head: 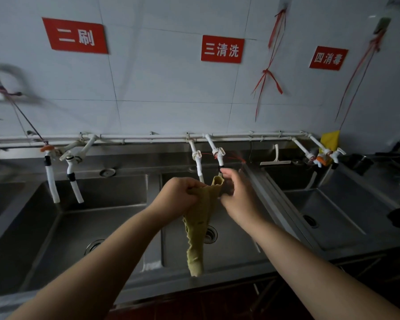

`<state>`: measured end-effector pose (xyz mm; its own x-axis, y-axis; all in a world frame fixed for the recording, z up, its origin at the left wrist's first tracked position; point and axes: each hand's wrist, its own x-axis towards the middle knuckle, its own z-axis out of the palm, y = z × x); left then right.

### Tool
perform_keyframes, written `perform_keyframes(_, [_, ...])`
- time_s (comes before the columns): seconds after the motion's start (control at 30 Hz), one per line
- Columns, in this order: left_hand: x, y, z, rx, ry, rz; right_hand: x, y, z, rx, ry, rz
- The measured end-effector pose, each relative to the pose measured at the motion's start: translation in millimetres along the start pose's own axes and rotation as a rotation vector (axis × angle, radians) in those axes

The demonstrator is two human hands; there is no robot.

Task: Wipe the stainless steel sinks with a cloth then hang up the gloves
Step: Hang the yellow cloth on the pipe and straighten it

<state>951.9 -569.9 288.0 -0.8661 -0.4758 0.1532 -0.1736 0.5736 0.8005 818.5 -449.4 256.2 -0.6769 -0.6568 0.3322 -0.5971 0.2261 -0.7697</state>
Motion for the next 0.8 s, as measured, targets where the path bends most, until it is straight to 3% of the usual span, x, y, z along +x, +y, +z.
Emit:
perform_keyframes(0.07, [-1.1, -1.3, -10.6, 0.095, -0.02, 0.017, 0.7, 0.2, 2.0, -0.04, -0.117, -0.064])
perform_keyframes(0.13, [-4.7, -7.7, -21.1, 0.161, -0.037, 0.0, 1.8, -3.5, 8.2, 0.075, -0.268, 0.007])
perform_keyframes(0.27, [-22.4, -36.7, -39.9, 0.288, -0.089, -0.082, 1.0, -4.0, 31.4, 0.086, -0.399, 0.016])
perform_keyframes(0.4, [-43.3, -72.8, -52.3, 0.418, -0.268, -0.183, -6.6, -11.3, 66.4, 0.016, -0.615, 0.046])
perform_keyframes(0.5, [-49.6, -95.0, -69.5, 0.324, -0.422, -0.261, -5.7, -17.8, 88.1, 0.031, -0.769, 0.107])
perform_keyframes(0.67, [-42.0, -128.2, -100.4, 0.013, -0.53, -0.394, 10.6, -25.3, 117.2, 0.12, -0.835, 0.263])
perform_keyframes(0.8, [-26.1, -173.5, -93.8, 0.14, -0.386, -0.425, 22.3, -13.8, 159.6, 0.045, -0.78, 0.344])
